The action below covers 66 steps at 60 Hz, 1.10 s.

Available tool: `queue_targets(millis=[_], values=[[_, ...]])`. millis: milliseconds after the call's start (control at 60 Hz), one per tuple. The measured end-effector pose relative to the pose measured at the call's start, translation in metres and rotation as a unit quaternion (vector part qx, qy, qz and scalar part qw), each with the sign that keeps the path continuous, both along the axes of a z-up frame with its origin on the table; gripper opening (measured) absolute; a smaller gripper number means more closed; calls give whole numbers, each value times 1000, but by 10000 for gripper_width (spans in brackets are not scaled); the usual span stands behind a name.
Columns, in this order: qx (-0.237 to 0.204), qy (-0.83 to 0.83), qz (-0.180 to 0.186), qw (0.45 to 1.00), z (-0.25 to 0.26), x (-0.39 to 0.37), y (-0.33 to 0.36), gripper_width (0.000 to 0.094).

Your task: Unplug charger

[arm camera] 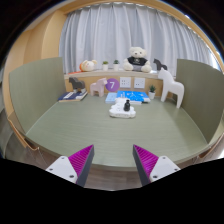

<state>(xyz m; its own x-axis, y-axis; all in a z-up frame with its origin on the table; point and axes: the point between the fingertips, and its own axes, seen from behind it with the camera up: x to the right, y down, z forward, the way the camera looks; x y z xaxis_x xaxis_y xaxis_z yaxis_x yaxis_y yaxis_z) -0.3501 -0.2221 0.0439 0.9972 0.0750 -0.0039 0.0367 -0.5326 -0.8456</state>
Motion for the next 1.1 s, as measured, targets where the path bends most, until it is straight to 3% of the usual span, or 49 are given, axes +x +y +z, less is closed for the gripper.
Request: queue_targets(millis=[350,533,583,600,667,817,950,1050,1067,1100], values=[[29,-10,-19,999,-19,62,207,724],[35,0,-7,999,-34,60,277,555],[28,3,2,1000,-45,56,286,473],[22,8,10,1000,-47,52,286,488],[36,29,18,999,-42,48,293,214],[39,8,19,999,-43,51,295,56],[22,19,3,1000,-45,50,296,43],[-38,46,6,998,-36,52,291,33],[-18,66,-3,998,-13,54,296,34],[64,88,-28,994,52,70,311,34]])
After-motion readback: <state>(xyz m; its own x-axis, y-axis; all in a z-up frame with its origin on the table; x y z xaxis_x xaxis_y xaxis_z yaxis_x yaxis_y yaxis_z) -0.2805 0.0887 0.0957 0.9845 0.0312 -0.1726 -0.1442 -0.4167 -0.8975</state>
